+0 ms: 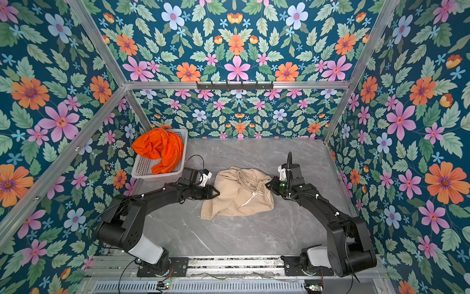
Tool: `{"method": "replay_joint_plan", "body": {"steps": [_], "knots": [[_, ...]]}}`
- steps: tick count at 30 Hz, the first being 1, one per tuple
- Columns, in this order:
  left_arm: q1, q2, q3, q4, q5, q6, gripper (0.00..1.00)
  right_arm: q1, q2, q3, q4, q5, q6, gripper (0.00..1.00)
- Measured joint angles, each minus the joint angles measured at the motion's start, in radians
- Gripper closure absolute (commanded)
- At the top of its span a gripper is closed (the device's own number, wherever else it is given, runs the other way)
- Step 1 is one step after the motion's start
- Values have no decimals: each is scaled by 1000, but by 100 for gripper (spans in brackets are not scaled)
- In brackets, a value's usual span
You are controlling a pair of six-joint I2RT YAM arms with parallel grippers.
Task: Fold and stack the shorts
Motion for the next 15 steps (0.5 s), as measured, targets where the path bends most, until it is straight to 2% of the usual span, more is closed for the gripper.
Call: {"method": "replay_joint_plan", "body": {"steps": [2,3,8,15], "knots": [[0,-5,7,16,10,-12,96,0,-17,1,-4,-13,-4,96],[0,-17,16,15,9,-13,100,0,-26,3,-11,-15,-7,97],[-2,-166,136,-73,-105,40,100,0,-132,23,-42,-43,-45,98],[-1,-387,417,-328,-407,178,100,16,-275,147,-125,-116,-150,100]]}}
